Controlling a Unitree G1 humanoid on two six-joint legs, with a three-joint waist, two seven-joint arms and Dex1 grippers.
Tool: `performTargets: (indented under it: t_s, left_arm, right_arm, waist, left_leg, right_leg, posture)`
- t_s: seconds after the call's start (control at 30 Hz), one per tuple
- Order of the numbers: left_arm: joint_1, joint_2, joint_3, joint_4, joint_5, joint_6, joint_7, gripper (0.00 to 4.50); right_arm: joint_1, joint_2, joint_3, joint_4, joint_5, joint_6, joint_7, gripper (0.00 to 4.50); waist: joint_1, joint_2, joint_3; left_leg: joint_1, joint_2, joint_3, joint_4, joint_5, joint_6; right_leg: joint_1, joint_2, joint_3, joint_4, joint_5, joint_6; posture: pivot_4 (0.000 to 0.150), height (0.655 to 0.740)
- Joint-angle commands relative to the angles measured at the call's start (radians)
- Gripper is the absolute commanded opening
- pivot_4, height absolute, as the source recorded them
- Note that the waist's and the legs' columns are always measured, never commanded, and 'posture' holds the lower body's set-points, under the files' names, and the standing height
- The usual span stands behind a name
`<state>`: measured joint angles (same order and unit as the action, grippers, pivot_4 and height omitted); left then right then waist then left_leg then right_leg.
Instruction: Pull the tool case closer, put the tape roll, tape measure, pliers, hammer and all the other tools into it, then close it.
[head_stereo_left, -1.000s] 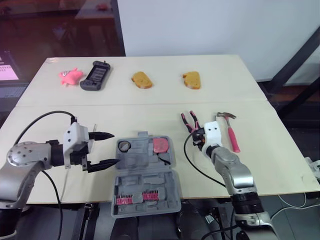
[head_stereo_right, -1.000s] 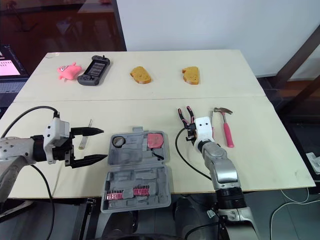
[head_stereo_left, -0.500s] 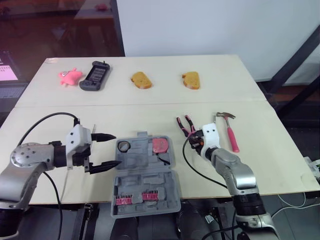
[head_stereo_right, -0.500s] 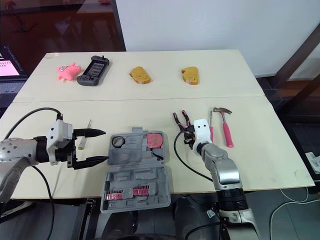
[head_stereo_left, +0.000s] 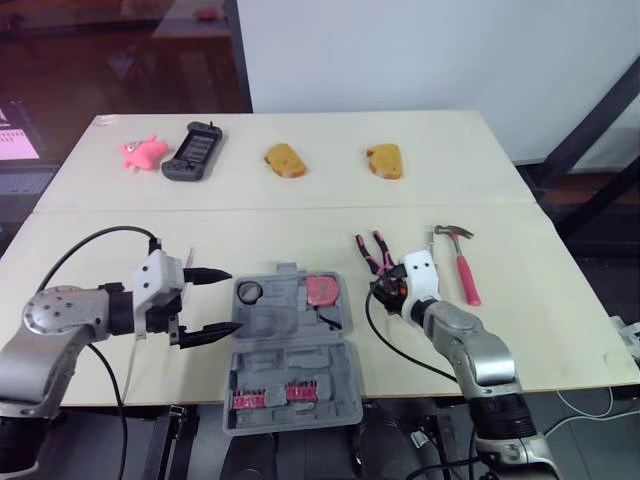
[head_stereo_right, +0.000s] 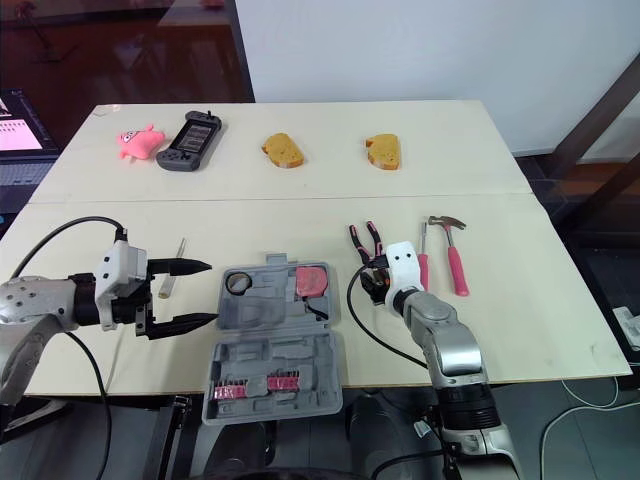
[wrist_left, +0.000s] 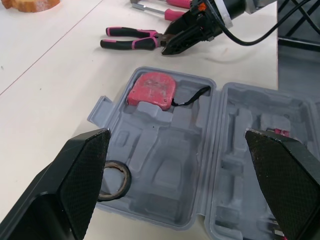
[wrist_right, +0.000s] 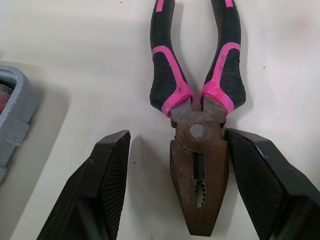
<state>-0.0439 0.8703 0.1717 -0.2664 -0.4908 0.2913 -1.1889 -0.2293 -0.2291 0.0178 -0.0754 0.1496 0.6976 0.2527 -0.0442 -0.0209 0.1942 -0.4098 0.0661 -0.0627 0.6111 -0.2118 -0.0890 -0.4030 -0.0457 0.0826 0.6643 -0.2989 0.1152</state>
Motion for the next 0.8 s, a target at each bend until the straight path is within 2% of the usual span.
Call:
performTargets:
  t_s: [0.03, 0.1, 0.2, 0.57, 0.7, 0.8]
  left_arm:
    - [-0.012, 0.000, 0.000, -0.006, 0.000, -0.016, -0.002, 4.50]
    - [-0.013, -0.001, -0.001, -0.005, 0.001, -0.015, -0.002, 4.50]
    - [-0.010, -0.003, 0.000, -0.008, 0.002, -0.013, 0.000, 4.50]
    - [0.000, -0.010, 0.009, 0.007, 0.013, -0.022, 0.008, 4.50]
    - [0.016, -0.005, 0.034, 0.024, 0.017, -0.034, 0.012, 4.50]
    - [0.045, 0.005, 0.073, 0.048, 0.017, -0.049, 0.008, 4.50]
  right_arm:
    - [0.012, -0.010, -0.015, 0.010, -0.013, -0.028, -0.010, 2.95]
    - [0.015, -0.006, -0.021, 0.016, -0.014, -0.038, -0.014, 2.29]
    - [0.026, -0.002, -0.027, 0.012, -0.011, -0.050, -0.017, 0.94]
    - [-0.042, -0.053, -0.024, -0.029, -0.005, -0.058, 0.032, 0.95]
    - [-0.139, -0.122, 0.000, -0.052, 0.013, -0.033, 0.127, 0.95]
    - [-0.238, -0.224, 0.085, -0.071, -0.022, -0.045, 0.248, 0.95]
  waist:
    - [0.000, 0.000, 0.000]
    - [0.000, 0.000, 0.000]
    - [-0.001, 0.000, 0.000]
    - [-0.001, 0.001, 0.000]
    - [-0.004, 0.001, 0.001]
    - [-0.007, 0.002, 0.001]
  left_leg:
    - [0.000, 0.000, 0.000, 0.000, 0.000, 0.000]
    - [0.000, 0.000, 0.000, 0.000, 0.000, 0.000]
    - [0.000, 0.000, 0.000, 0.000, 0.000, 0.000]
    - [0.000, 0.000, 0.000, 0.000, 0.000, 0.000]
    - [0.000, 0.000, 0.000, 0.000, 0.000, 0.000]
    - [0.000, 0.000, 0.000, -0.001, 0.000, 0.000]
  right_leg:
    - [0.000, 0.000, 0.000, 0.000, 0.000, 0.000]
    - [0.000, 0.000, 0.000, 0.000, 0.000, 0.000]
    - [0.000, 0.000, 0.000, 0.000, 0.000, 0.000]
    - [0.000, 0.000, 0.000, 0.000, 0.000, 0.000]
    - [0.000, 0.000, 0.000, 0.000, 0.000, 0.000]
    - [-0.001, 0.000, 0.000, 0.000, 0.000, 0.001]
  posture:
    - [0.150, 0.7400]
    - [0.150, 0.7400]
    - [0.150, 0.7400]
    - [0.150, 0.7400]
    - [0.150, 0.7400]
    - [0.150, 0.7400]
